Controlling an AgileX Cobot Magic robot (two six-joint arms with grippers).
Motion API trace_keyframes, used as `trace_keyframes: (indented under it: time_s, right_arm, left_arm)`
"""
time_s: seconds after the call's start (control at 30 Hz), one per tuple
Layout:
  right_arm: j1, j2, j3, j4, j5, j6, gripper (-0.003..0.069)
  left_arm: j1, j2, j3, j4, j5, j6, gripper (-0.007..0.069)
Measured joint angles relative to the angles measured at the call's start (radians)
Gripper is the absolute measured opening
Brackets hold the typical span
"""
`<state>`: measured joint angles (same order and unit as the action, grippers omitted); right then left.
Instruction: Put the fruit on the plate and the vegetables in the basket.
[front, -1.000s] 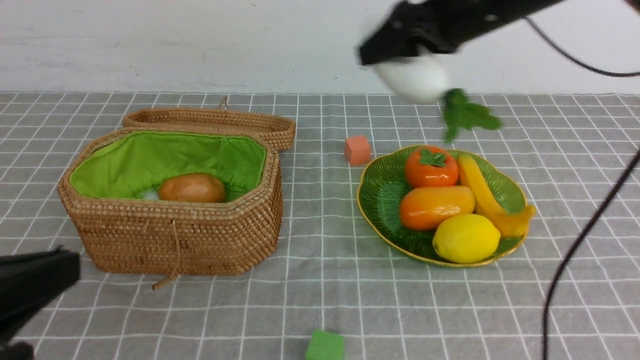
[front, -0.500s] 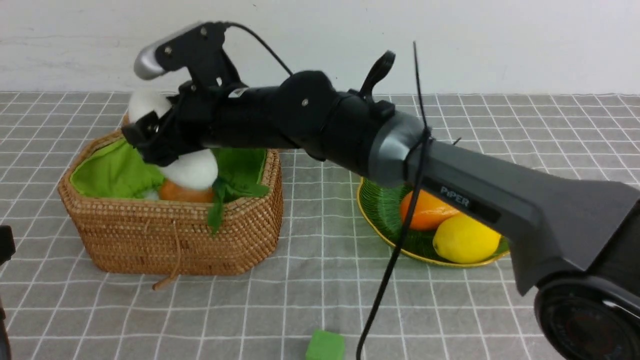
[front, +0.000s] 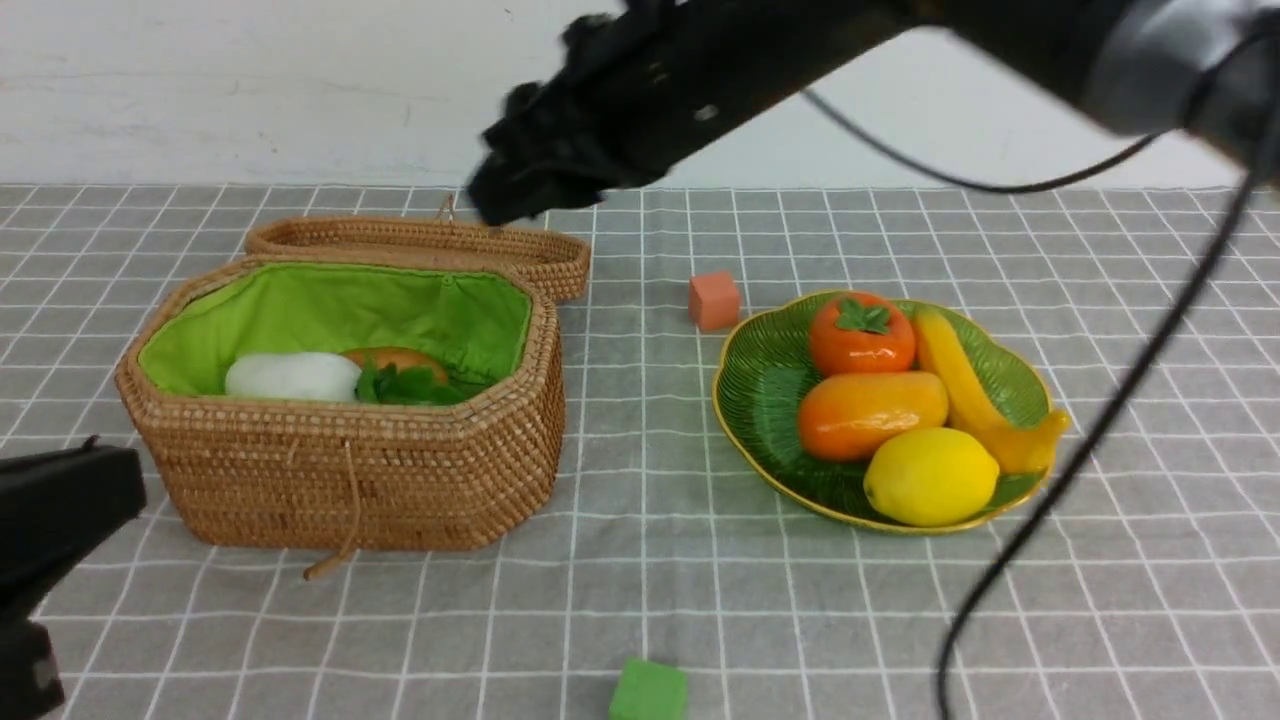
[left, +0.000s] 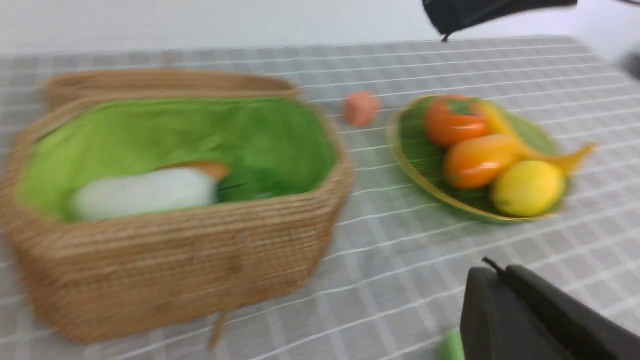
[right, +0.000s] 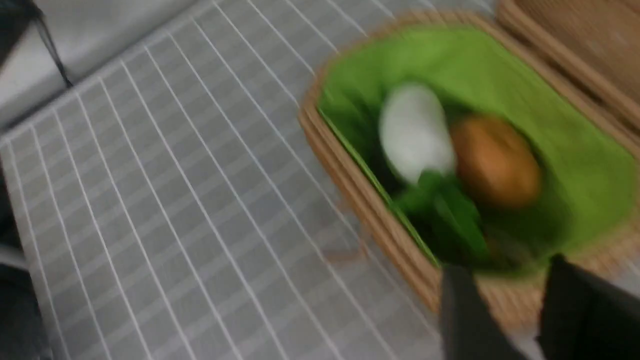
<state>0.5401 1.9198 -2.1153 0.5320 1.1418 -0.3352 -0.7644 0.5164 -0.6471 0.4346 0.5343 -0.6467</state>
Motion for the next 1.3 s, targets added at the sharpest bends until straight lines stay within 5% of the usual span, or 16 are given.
trace_keyframes:
  time_s: [0.13,0.4,0.6,0.8,1.3]
  right_arm:
    - [-0.042,-0.101,0.021,-0.143,0.097,0.088,-0.0012]
    - [-0.051,-0.459,0.481,-0.358,0.107,0.246,-0.0016]
    - [-0.051,-0.779,0.931,-0.365,0.050,0.417,-0.0009]
    - [-0.051,-0.962,1.161,-0.365,-0.024,0.566,-0.0006]
    - [-0.051,-1.071,1.235,-0.365,0.050,0.601,0.0003]
  left_arm:
    - [0.000,-0.024,0.013,-0.159,-0.066,0.150,0.0008]
    - [0.000,-0.277,0.216,-0.414,-0.205,0.324,0.0008]
    - [0.000,-0.390,0.338,-0.372,-0.233,0.333,0.0008]
    - [0.000,-0.394,0.380,-0.313,-0.231,0.333,0.0014]
    - [0.000,-0.394,0.389,-0.308,-0.163,0.333,0.0024]
